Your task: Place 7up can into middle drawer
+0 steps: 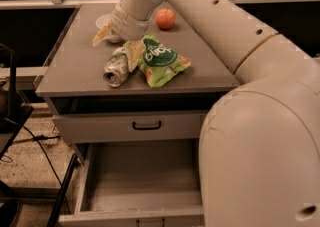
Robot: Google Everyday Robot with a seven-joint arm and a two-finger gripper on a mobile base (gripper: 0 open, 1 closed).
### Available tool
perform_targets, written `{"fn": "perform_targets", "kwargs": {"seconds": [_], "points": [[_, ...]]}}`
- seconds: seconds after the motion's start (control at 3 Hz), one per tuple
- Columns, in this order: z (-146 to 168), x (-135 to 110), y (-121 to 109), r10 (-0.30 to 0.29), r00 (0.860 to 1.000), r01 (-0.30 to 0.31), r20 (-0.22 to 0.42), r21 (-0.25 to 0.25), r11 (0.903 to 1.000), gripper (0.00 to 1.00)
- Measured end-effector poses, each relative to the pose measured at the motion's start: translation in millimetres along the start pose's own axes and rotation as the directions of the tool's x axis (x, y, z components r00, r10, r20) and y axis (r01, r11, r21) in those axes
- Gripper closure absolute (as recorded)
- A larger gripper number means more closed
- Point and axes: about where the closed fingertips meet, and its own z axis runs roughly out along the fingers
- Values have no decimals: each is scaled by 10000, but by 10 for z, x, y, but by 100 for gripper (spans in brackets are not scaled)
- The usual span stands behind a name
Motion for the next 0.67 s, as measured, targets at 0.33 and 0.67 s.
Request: {"fn": "perform_targets", "kwargs": {"seconds": [0.33, 0.67], "points": [[101, -35, 11, -186, 9997, 194, 185, -416, 9989, 29], [188, -70, 24, -328, 9988, 354, 355, -732, 9967, 29]]}}
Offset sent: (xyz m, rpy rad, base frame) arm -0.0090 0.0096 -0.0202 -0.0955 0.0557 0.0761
